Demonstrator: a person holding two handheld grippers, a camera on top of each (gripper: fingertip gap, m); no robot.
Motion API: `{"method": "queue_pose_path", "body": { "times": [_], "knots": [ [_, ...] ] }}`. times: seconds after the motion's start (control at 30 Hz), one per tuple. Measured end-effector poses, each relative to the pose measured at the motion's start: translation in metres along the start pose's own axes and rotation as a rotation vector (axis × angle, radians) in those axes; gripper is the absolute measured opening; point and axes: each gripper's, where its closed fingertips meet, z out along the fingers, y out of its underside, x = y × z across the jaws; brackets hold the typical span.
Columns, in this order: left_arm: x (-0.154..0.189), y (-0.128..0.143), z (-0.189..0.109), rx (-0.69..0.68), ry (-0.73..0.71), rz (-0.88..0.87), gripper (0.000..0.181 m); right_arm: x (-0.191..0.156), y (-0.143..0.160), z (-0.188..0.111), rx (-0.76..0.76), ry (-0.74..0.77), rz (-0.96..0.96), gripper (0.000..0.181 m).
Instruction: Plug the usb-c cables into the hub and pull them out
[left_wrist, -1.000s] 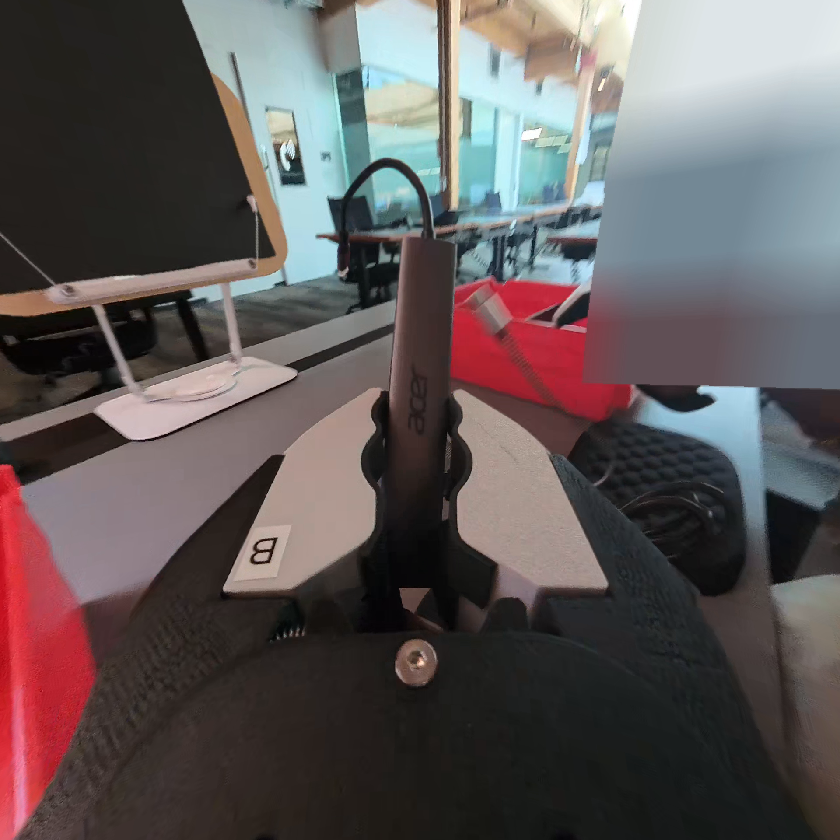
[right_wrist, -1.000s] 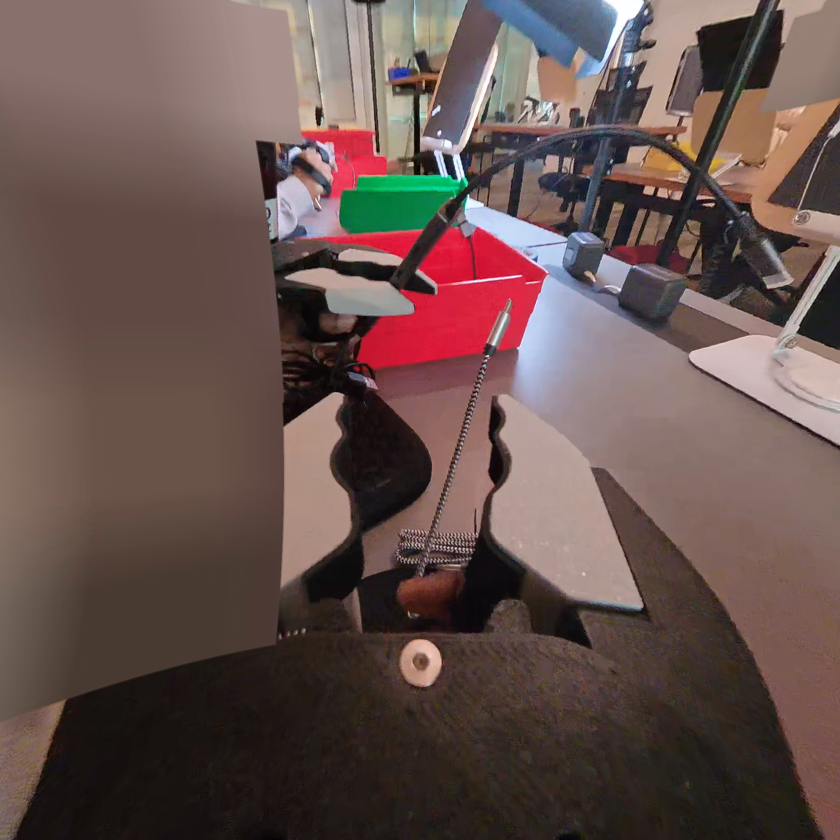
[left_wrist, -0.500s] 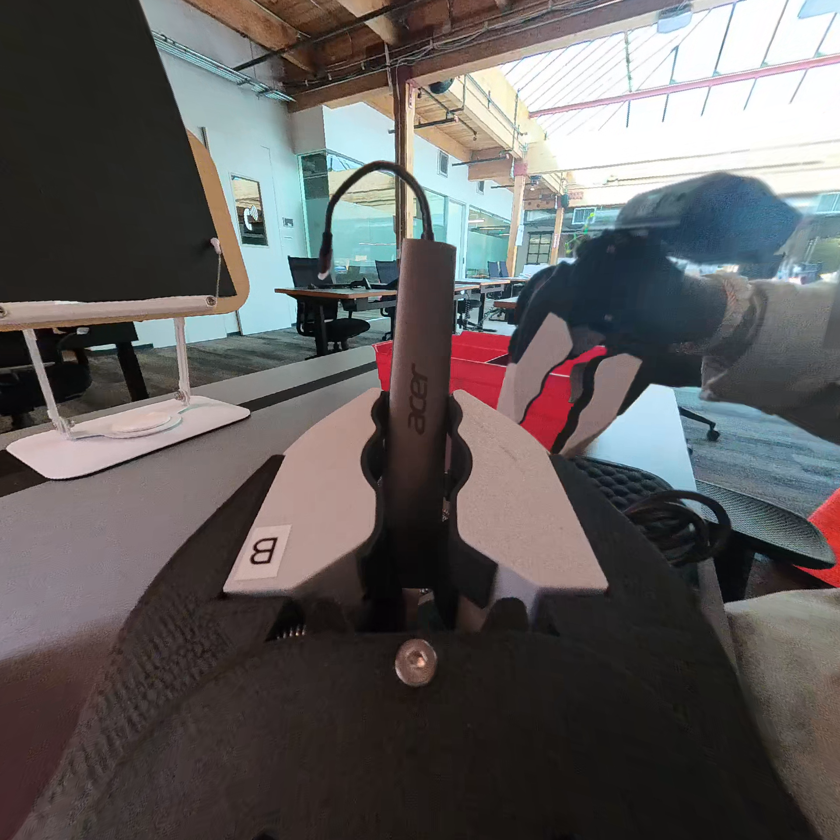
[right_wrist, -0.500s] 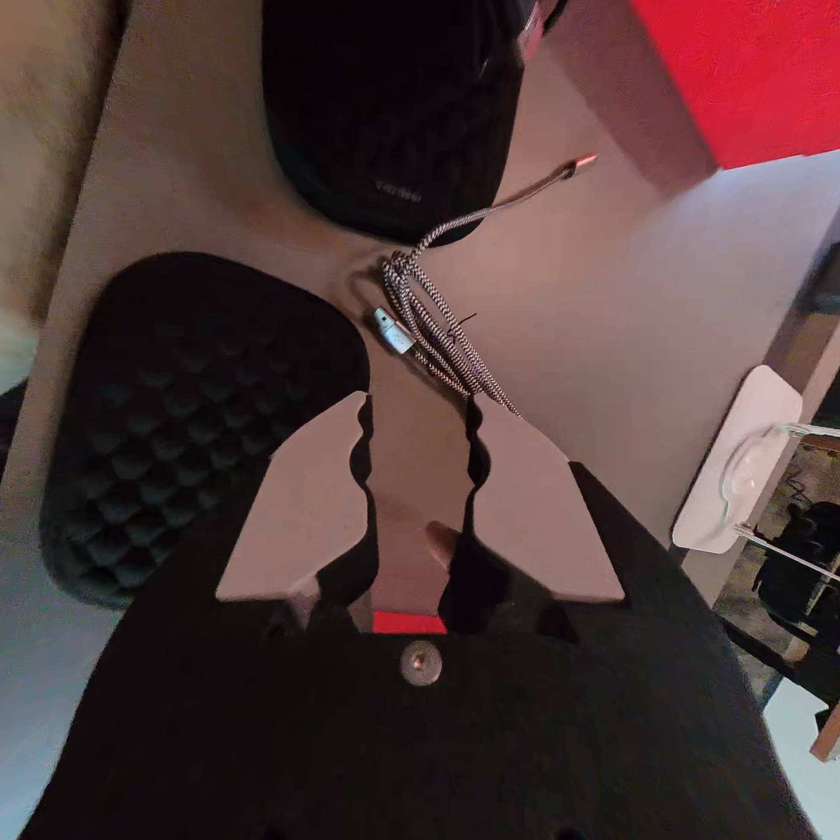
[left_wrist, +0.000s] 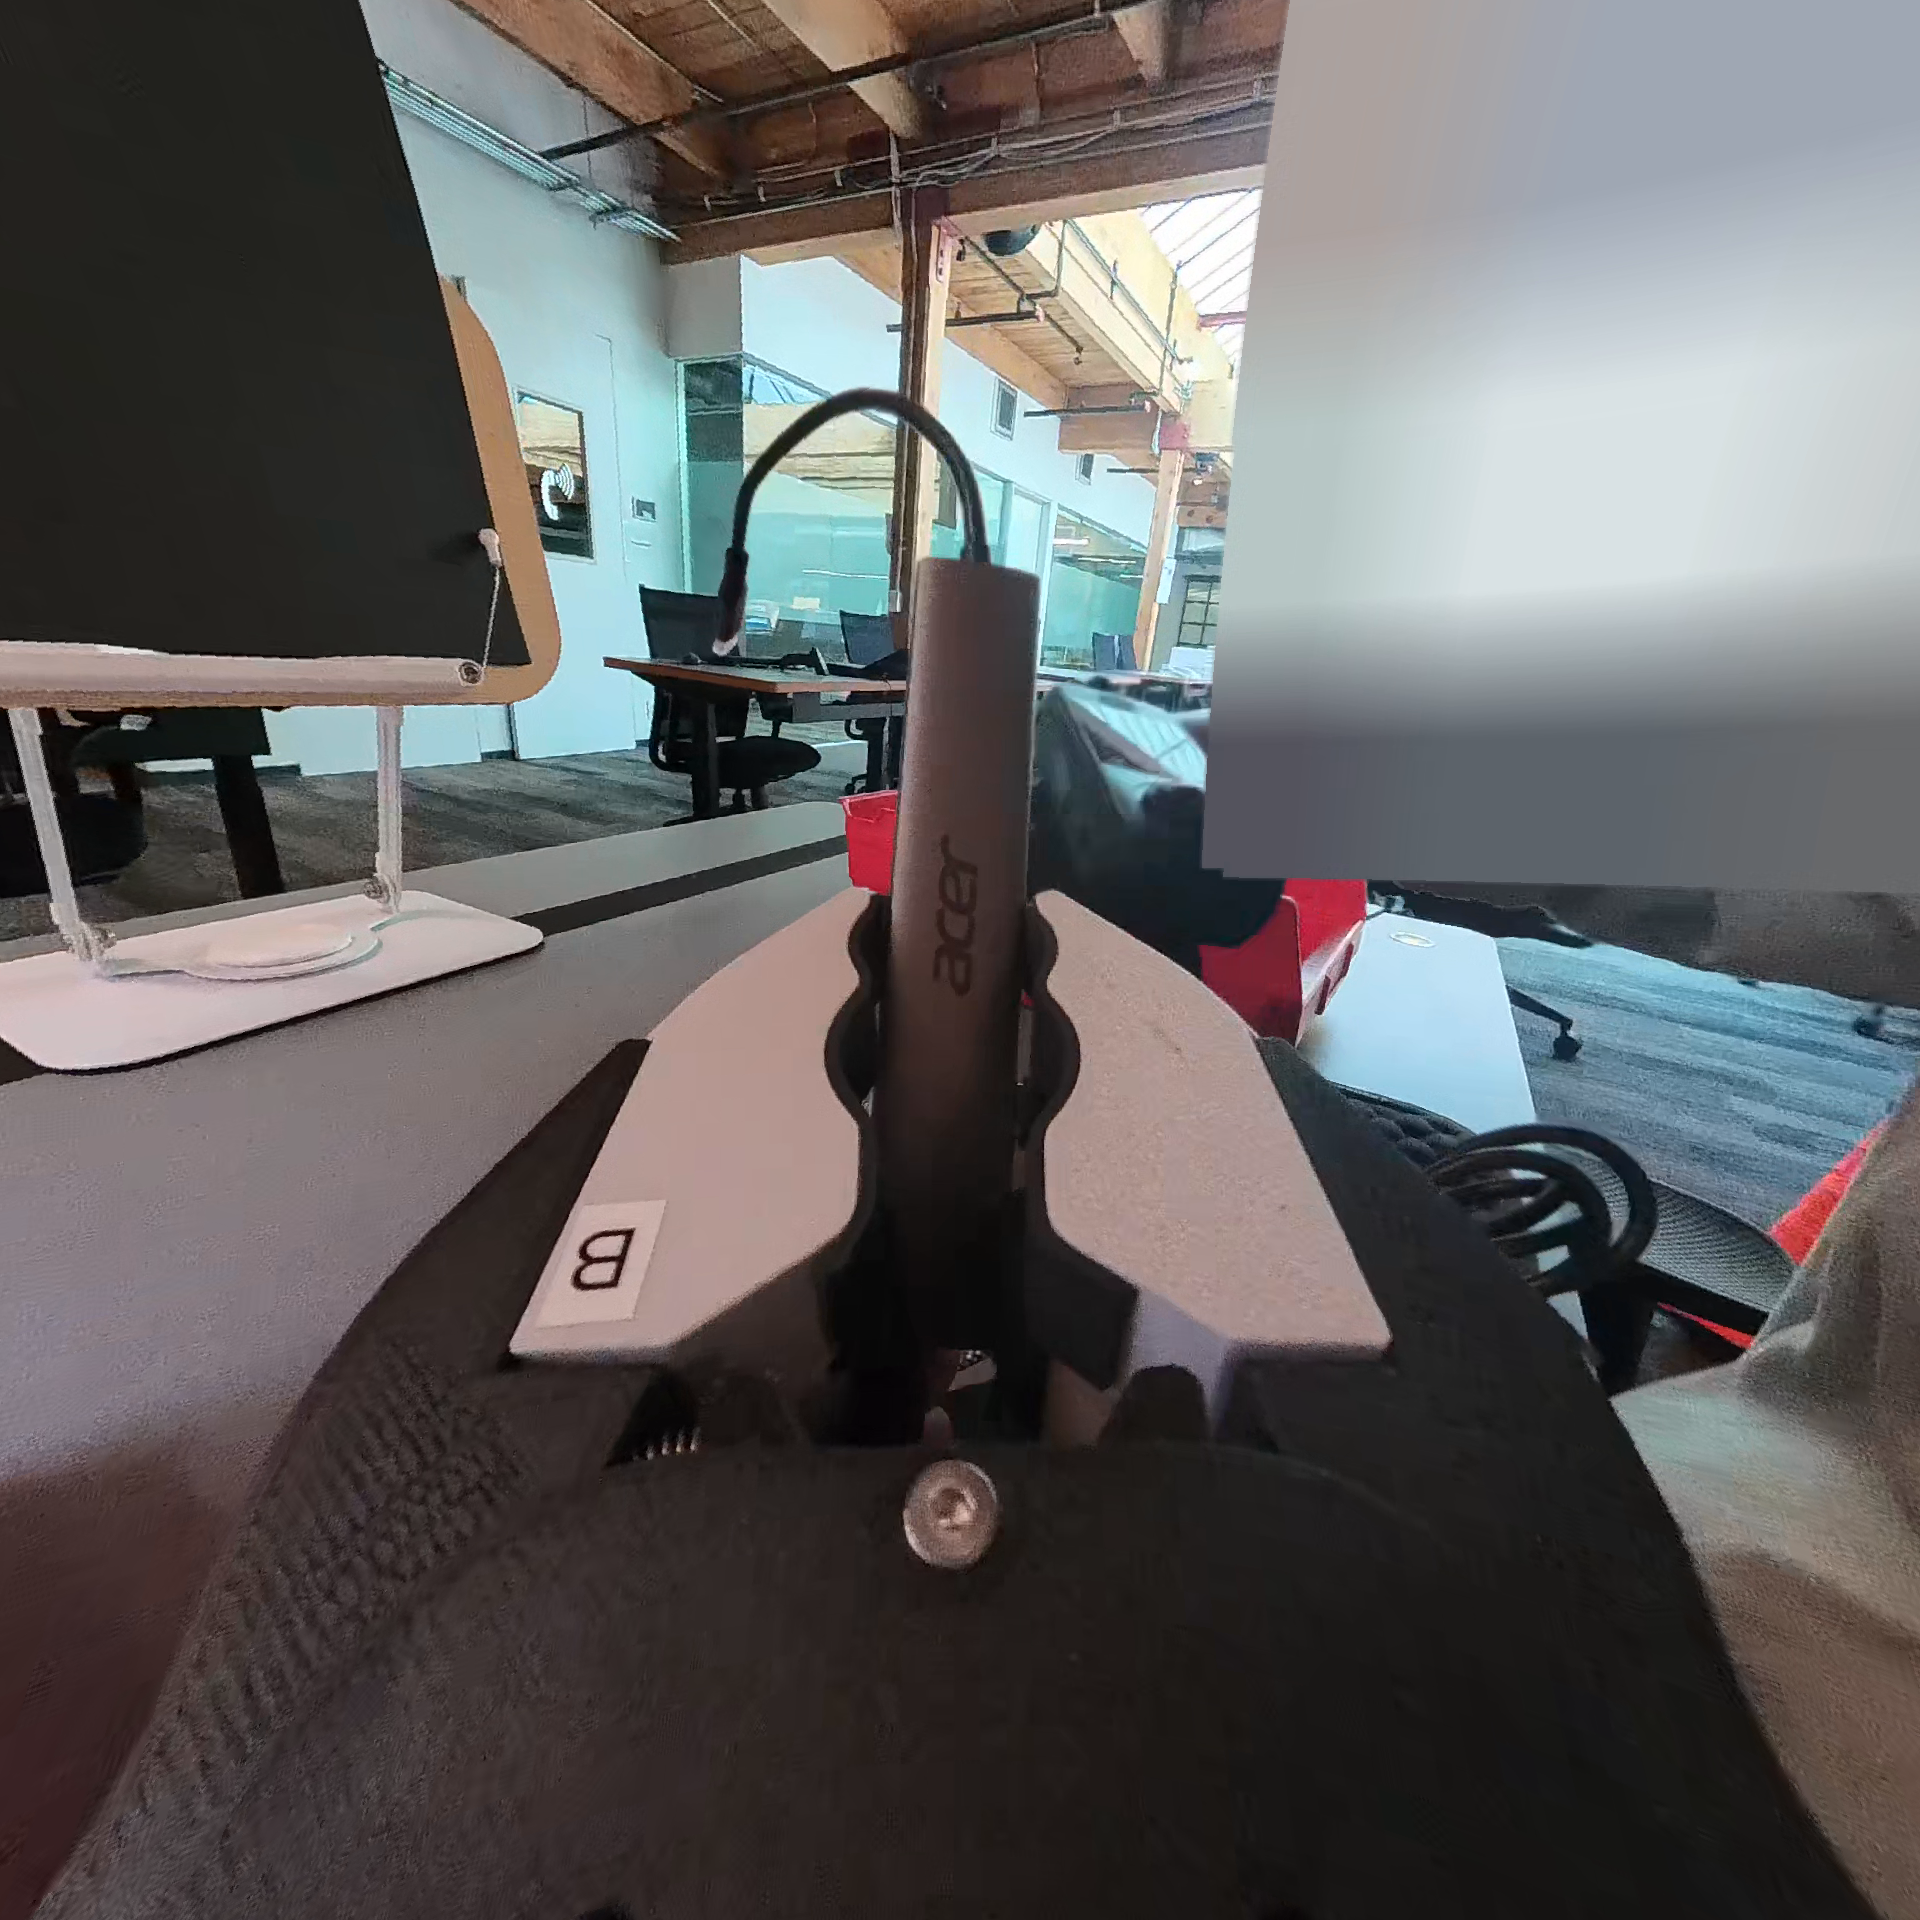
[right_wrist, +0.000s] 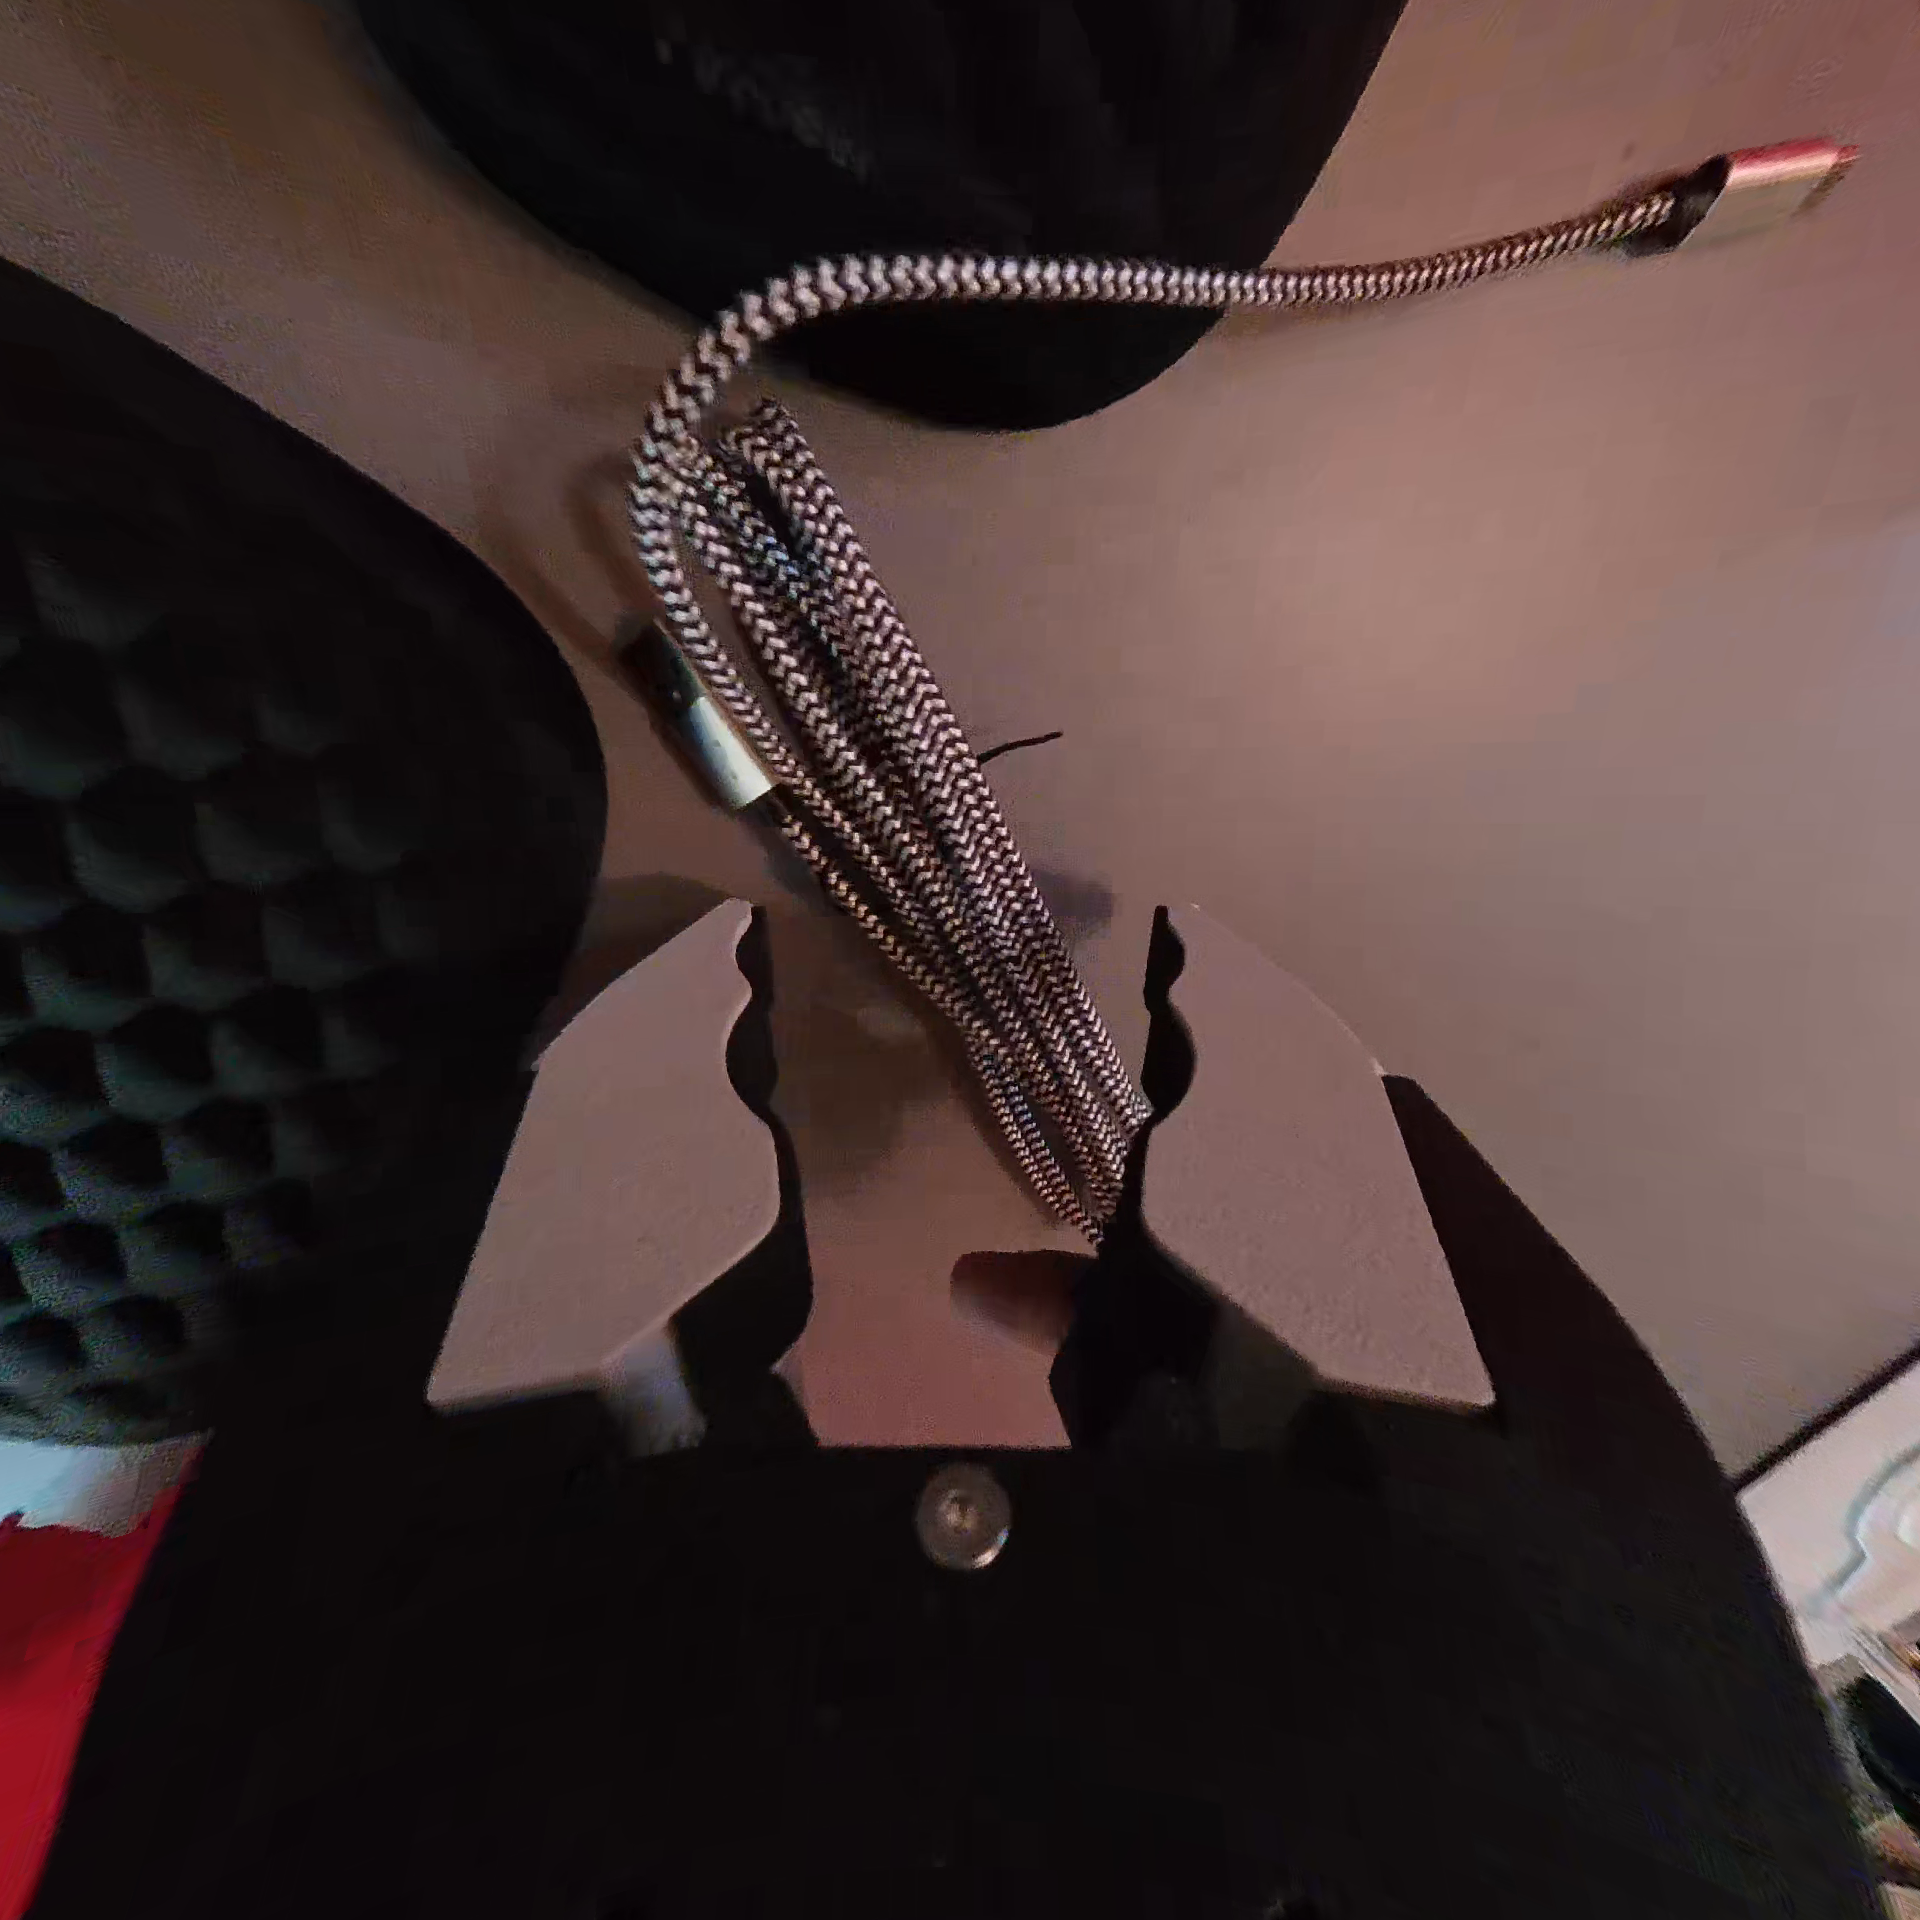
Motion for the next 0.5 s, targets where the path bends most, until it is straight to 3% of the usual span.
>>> {"method": "queue_pose_path", "body": {
  "times": [0.03, 0.07, 0.1, 0.17, 0.33, 0.5],
  "knots": [
    [0.0, 0.0, 0.0, -0.002, 0.003, 0.004, 0.022, 0.001, -0.001, 0.003, 0.01, -0.032, 0.009, 0.065],
    [0.001, 0.001, 0.001, -0.006, 0.004, 0.009, 0.022, 0.0, -0.003, 0.004, 0.027, -0.076, 0.018, 0.054],
    [0.001, 0.001, 0.001, -0.01, 0.003, 0.009, 0.022, -0.003, -0.006, 0.005, 0.055, -0.127, 0.036, 0.032],
    [-0.001, 0.003, 0.0, -0.02, -0.005, 0.009, 0.022, -0.002, -0.01, 0.006, 0.102, -0.125, 0.046, 0.016],
    [-0.004, 0.005, -0.003, -0.016, -0.026, 0.005, 0.022, 0.0, -0.013, -0.013, 0.125, 0.062, -0.018, 0.012],
    [-0.008, 0.004, -0.009, 0.016, -0.051, -0.02, 0.022, 0.001, -0.005, -0.097, 0.146, 0.374, 0.068, 0.012]
  ]
}}
